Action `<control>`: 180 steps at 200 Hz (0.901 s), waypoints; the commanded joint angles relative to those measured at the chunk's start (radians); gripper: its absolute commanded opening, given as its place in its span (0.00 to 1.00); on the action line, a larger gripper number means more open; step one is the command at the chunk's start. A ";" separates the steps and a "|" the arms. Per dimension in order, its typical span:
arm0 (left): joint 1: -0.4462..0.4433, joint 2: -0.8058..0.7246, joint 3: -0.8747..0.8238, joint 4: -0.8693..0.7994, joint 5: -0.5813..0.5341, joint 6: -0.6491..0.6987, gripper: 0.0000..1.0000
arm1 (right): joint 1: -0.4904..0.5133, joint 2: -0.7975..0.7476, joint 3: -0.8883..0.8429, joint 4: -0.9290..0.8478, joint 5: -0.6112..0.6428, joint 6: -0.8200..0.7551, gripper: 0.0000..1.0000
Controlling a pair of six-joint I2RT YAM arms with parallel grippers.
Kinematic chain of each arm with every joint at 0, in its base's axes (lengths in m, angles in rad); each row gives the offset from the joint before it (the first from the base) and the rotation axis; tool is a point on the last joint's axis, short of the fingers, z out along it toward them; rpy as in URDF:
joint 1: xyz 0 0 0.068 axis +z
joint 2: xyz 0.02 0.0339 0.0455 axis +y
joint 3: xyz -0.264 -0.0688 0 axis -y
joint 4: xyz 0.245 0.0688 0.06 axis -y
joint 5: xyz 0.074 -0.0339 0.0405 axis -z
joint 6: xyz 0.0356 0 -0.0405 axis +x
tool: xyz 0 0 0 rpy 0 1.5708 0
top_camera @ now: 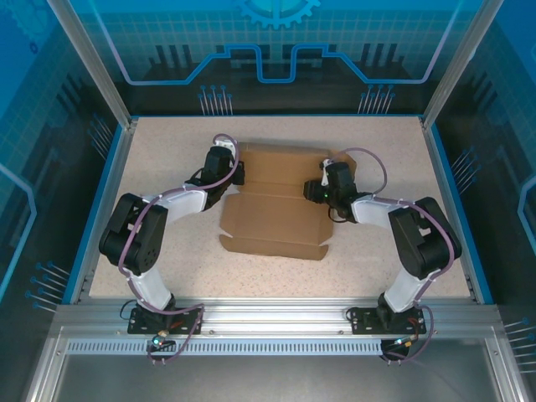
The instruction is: Fold the paper box
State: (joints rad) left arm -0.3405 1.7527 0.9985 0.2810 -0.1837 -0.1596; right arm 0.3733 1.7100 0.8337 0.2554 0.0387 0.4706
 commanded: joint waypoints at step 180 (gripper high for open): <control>-0.003 -0.058 -0.002 0.012 -0.010 -0.008 0.00 | -0.245 -0.606 0.095 -0.583 0.068 -0.220 0.63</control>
State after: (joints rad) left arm -0.3405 1.7393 0.9985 0.2741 -0.1883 -0.1593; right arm 0.2443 1.1187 0.8631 -0.2123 0.0429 0.2531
